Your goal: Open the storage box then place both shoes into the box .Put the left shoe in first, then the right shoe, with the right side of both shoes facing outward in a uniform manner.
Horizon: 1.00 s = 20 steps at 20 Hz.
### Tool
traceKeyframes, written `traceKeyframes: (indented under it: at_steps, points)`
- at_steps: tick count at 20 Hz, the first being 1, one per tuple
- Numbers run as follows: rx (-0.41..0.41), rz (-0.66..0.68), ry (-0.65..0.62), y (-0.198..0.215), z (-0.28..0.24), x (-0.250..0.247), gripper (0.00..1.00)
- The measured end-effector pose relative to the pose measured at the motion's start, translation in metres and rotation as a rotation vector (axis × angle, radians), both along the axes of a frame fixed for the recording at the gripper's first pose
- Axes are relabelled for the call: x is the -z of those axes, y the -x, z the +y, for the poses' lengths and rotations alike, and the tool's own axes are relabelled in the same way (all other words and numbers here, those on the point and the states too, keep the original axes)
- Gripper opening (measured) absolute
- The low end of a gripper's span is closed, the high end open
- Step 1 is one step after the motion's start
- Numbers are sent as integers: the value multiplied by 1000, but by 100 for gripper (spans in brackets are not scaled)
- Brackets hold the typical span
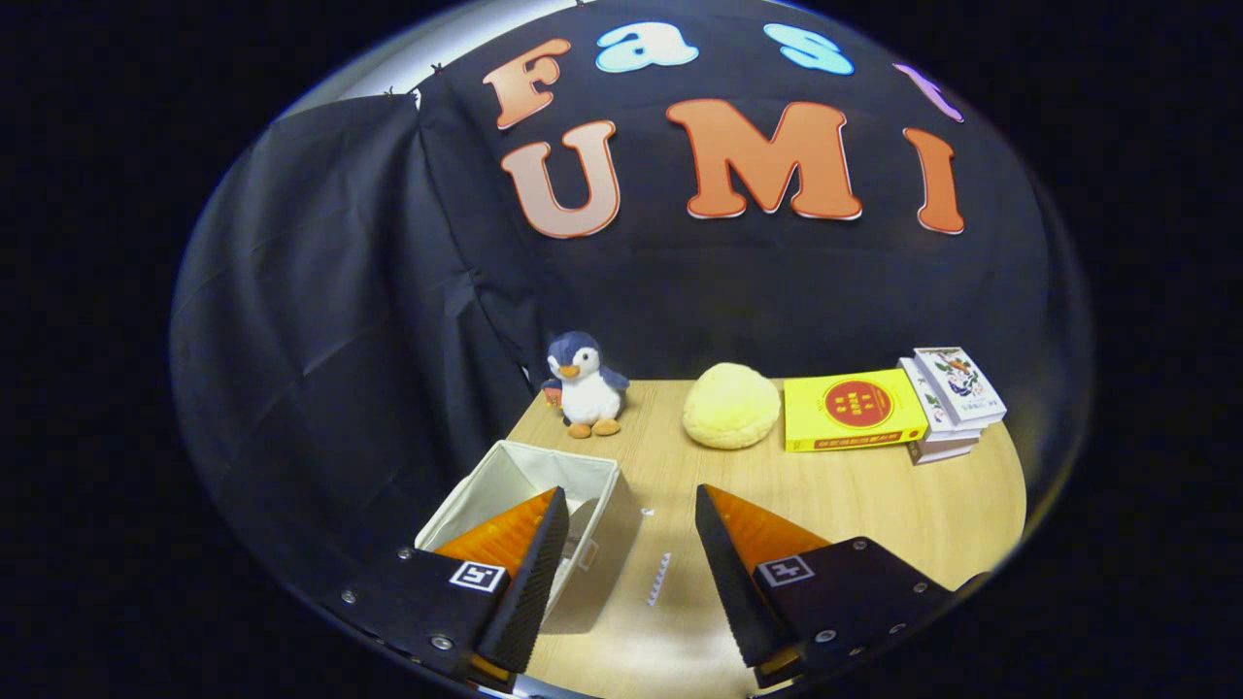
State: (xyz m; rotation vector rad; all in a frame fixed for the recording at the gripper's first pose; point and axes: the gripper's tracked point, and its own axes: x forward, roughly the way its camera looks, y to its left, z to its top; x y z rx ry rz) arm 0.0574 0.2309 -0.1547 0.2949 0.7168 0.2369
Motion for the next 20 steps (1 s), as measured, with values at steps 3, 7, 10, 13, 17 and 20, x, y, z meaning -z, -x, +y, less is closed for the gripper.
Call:
traceKeyframes:
  at_steps: [3,7,10,13,17,20]
  points:
    - [29,-93,35,1,-47,-25,85]
    - [91,-214,96,6,-110,-56,90]
    - [139,-277,130,10,-152,-76,91]
    - [176,-336,169,14,-188,-91,93]
    - [233,-389,218,20,-232,-105,94]
    - [260,-423,242,24,-256,-114,95]
